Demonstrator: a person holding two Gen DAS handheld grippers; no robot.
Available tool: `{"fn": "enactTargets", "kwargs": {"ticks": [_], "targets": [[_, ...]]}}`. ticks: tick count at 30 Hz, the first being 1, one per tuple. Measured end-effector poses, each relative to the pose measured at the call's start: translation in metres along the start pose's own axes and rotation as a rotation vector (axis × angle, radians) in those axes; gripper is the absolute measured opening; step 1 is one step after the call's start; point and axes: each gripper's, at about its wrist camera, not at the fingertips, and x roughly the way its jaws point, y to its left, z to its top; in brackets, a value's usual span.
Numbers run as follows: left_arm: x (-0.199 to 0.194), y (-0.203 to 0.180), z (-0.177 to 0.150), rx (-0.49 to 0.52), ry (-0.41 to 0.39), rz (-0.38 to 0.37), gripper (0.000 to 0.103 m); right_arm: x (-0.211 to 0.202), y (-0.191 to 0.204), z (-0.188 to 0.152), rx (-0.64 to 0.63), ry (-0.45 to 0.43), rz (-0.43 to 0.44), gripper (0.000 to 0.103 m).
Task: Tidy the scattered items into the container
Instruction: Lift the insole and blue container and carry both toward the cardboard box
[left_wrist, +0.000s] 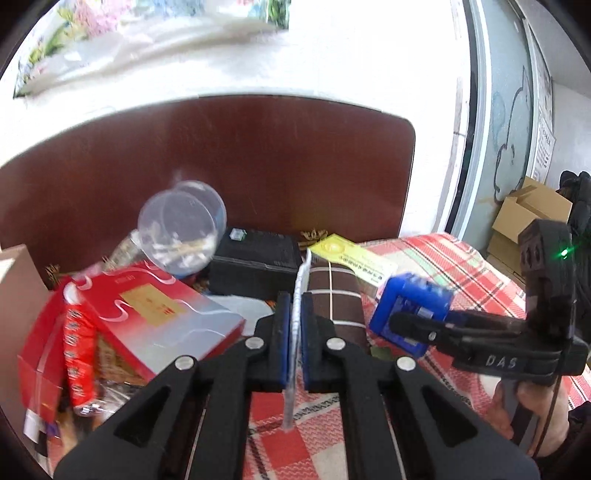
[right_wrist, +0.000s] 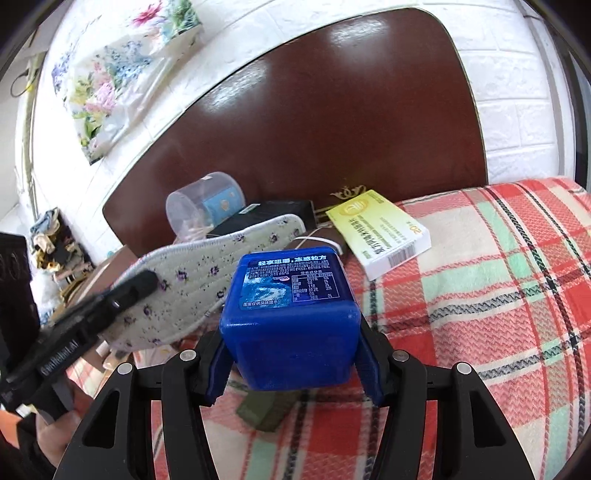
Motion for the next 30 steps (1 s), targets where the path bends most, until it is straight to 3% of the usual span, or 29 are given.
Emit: {"fn": "enactTargets", "kwargs": {"ticks": [12,17,21,30], "targets": [[0.024,0.005,-0.022,-0.038,0.134,-0.048,0.005,-0.001,0.018,-0.016,0.071,0.022,0.018,0.059],[-0.001,0.009,-0.014,-0.043,0.098,-0.07,0.005,-0.009,0.036,-0.012,0.067,0.004,0.049,0.059],[-0.029,0.018,-0.007,-0.06,0.065,-0.134,0.005,-0.012,0.067,-0.013,0.027,-0.001,0.105,0.059],[-0.076,0.071,-0.009,-0.177,0.038,-0.16,0.005,0.007,0.138,-0.022,-0.049,0.039,0.153,0.059]]}}
